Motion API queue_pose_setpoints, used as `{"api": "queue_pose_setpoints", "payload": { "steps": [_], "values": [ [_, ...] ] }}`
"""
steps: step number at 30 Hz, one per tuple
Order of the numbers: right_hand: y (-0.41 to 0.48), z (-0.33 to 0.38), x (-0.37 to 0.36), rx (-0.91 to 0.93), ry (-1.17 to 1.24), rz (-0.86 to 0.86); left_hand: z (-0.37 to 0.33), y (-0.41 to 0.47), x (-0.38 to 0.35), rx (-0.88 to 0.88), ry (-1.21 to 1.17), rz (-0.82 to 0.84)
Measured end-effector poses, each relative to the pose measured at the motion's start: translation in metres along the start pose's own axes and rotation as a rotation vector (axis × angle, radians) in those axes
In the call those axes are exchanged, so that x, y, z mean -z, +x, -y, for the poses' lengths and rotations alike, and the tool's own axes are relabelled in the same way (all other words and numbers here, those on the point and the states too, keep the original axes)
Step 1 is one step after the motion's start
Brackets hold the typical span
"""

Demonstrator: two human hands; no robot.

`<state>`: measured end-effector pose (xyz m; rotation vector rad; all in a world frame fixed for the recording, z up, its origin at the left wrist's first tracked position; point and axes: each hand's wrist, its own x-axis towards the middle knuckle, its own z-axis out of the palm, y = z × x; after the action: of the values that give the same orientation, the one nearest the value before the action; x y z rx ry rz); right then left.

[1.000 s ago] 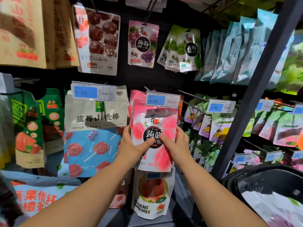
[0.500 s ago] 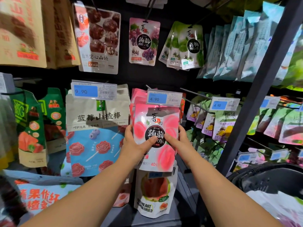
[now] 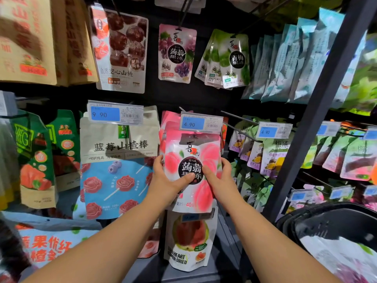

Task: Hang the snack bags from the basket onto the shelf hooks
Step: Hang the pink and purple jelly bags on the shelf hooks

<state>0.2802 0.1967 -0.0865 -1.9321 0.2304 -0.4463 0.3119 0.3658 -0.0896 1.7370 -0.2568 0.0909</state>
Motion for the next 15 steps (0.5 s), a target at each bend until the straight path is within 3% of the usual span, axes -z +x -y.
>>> {"api": "queue_pose_setpoints", "payload": {
  "steps": [4, 7, 10, 15],
  "values": [
    [-0.013, -0.005, 0.001, 0.144, -0.145, -0.090, -0.002, -0.004, -0.001, -0.101, 0.042, -0.074],
    [-0.024, -0.011, 0.004, 0.286, -0.291, -0.044, -0.003, -0.008, -0.003, -0.246, 0.109, -0.084],
    [-0.026, -0.012, 0.007, 0.298, -0.302, 0.004, 0.000, -0.008, -0.005, -0.321, 0.146, -0.010],
    [-0.021, -0.013, 0.004, 0.251, -0.239, 0.077, 0.006, -0.004, -0.006, -0.298, 0.172, 0.089]
  ]
}}
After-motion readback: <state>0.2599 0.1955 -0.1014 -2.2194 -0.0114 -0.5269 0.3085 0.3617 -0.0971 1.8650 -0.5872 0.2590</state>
